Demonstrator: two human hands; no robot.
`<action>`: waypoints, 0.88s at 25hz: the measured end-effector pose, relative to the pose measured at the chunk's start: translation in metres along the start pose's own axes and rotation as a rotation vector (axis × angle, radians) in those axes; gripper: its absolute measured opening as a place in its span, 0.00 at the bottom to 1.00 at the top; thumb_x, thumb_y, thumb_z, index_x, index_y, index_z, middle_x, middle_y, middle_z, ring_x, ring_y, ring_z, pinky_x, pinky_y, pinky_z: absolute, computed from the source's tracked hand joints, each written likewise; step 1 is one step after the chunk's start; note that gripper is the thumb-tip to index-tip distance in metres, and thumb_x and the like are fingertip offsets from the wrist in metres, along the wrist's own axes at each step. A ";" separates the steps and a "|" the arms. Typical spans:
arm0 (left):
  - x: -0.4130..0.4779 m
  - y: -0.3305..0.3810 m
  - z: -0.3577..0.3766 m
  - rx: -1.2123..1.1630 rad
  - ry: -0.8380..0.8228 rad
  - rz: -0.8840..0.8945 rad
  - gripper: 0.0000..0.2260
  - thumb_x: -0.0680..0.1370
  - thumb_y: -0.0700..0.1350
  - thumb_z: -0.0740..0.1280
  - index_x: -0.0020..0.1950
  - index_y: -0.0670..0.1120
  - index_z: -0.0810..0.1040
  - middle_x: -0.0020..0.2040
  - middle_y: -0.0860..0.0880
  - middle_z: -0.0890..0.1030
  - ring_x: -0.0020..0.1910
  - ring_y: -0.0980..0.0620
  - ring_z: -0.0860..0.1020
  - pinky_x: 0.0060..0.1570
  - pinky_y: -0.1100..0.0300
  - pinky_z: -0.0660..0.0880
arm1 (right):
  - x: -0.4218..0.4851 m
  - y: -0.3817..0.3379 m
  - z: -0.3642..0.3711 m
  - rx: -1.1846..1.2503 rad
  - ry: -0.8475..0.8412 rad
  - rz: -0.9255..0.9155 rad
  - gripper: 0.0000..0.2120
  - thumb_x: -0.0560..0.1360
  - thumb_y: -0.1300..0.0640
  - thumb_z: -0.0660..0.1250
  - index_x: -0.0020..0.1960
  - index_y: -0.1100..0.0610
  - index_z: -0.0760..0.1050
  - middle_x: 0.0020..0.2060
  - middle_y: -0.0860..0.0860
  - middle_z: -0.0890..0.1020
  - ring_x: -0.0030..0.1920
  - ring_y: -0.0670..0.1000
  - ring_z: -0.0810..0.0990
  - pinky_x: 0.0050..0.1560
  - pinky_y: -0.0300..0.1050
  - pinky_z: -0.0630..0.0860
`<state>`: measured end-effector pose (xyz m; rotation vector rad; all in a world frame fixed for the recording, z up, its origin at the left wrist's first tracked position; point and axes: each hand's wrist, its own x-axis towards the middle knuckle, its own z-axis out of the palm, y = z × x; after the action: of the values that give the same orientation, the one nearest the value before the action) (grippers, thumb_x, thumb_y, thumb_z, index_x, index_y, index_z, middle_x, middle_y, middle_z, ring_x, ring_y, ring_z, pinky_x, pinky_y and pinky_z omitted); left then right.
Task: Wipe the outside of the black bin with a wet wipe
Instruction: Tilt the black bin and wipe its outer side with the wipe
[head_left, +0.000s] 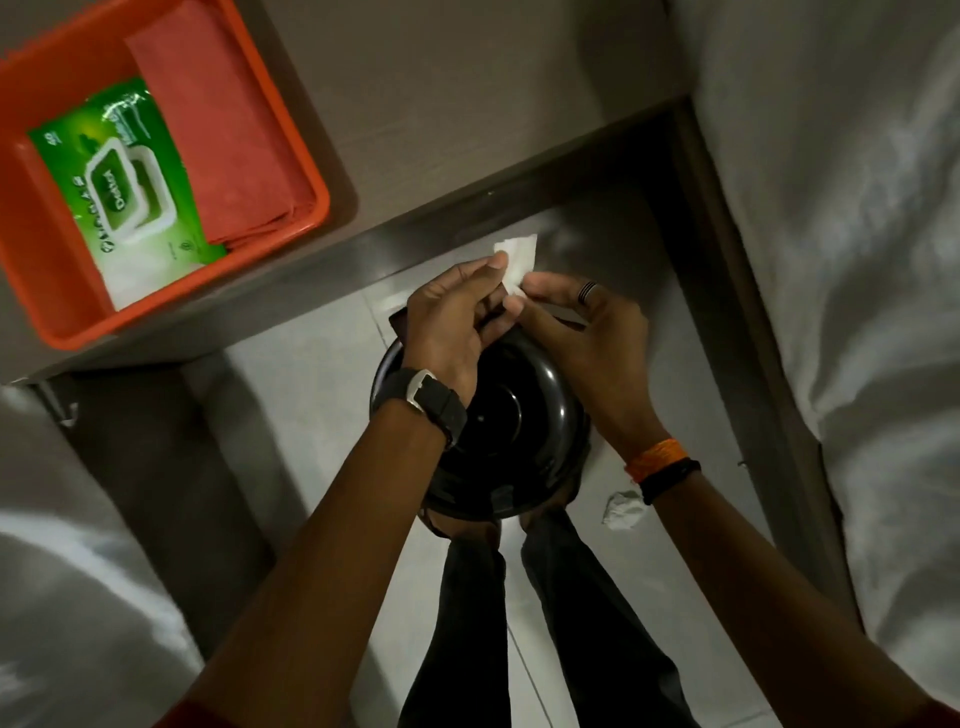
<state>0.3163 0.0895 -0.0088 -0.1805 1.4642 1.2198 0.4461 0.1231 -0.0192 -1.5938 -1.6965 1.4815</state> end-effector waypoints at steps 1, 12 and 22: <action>-0.003 -0.006 0.006 0.030 -0.006 0.006 0.08 0.78 0.40 0.69 0.55 0.39 0.82 0.49 0.42 0.84 0.47 0.49 0.83 0.48 0.58 0.82 | 0.000 0.005 -0.003 0.030 0.019 0.026 0.16 0.73 0.51 0.75 0.58 0.56 0.83 0.50 0.46 0.87 0.49 0.37 0.85 0.55 0.29 0.79; 0.008 -0.042 0.016 0.278 0.104 0.064 0.04 0.82 0.39 0.64 0.51 0.43 0.78 0.54 0.40 0.83 0.55 0.41 0.82 0.51 0.52 0.82 | 0.005 0.045 -0.031 0.804 0.138 0.508 0.08 0.78 0.60 0.64 0.54 0.63 0.78 0.48 0.54 0.84 0.45 0.51 0.86 0.40 0.42 0.83; 0.096 -0.095 0.051 1.806 -0.664 0.374 0.32 0.75 0.57 0.71 0.75 0.49 0.66 0.73 0.45 0.71 0.72 0.42 0.67 0.72 0.49 0.66 | 0.032 0.140 -0.061 0.291 0.363 0.561 0.04 0.74 0.58 0.73 0.46 0.51 0.81 0.47 0.50 0.85 0.53 0.54 0.85 0.58 0.56 0.82</action>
<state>0.3834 0.1333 -0.1283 1.5744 1.4615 -0.1843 0.5553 0.1497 -0.1271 -2.1066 -0.8281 1.4647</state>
